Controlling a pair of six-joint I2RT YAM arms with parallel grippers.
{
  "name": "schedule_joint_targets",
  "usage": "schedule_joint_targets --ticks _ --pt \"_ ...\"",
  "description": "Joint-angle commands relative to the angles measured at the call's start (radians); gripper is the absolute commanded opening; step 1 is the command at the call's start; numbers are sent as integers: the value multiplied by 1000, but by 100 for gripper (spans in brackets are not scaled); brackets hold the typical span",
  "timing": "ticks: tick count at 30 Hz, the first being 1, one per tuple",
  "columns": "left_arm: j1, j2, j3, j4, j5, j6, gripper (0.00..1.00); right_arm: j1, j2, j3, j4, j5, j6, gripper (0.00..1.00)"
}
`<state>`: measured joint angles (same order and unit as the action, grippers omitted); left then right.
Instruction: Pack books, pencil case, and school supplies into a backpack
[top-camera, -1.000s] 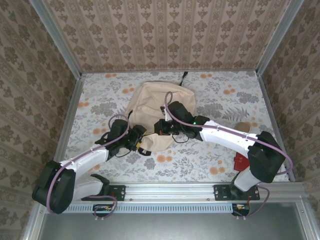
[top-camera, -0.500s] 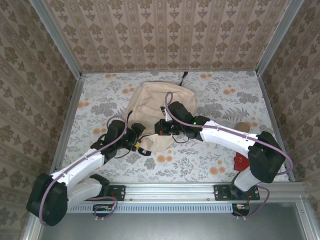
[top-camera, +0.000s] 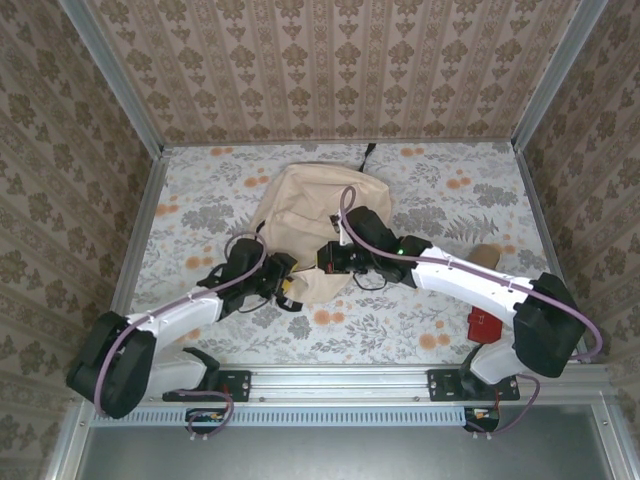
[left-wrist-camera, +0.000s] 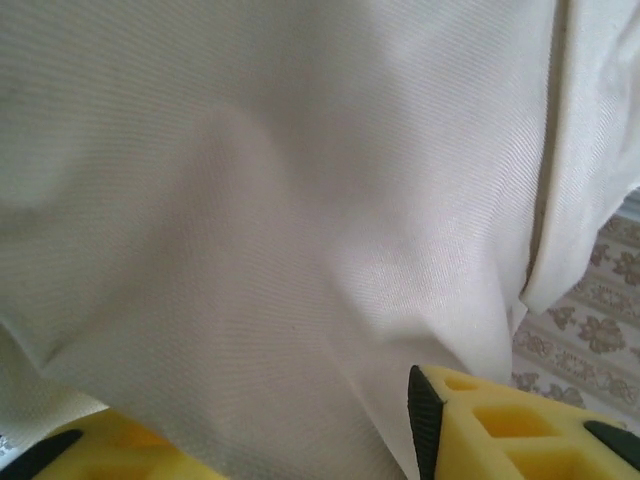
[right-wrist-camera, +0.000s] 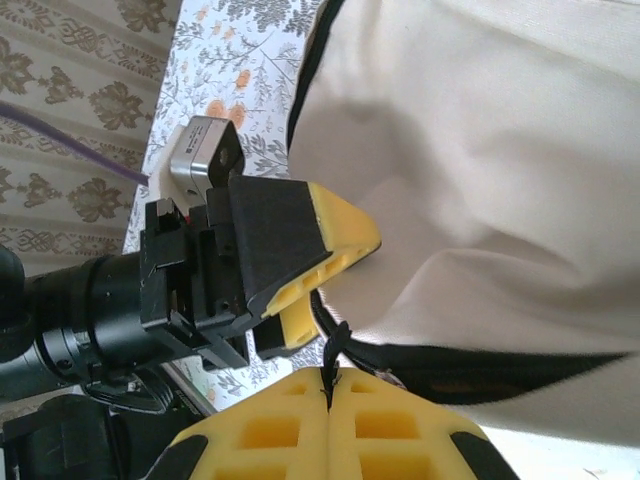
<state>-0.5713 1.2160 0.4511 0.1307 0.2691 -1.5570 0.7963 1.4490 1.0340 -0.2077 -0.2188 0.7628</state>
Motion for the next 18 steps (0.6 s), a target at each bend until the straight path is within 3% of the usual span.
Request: schedule_joint_targets --ticks 1,9,15,18 --pt "-7 25 50 -49 -64 50 38 7 -52 -16 -113 78 5 0" --pt "-11 66 42 -110 -129 104 11 15 -126 -12 -324 391 -16 0" --pt "-9 73 34 -132 -145 129 0 4 -100 16 -416 569 -1 0" --pt "-3 67 22 -139 -148 137 0 -16 -85 21 -431 632 12 0"
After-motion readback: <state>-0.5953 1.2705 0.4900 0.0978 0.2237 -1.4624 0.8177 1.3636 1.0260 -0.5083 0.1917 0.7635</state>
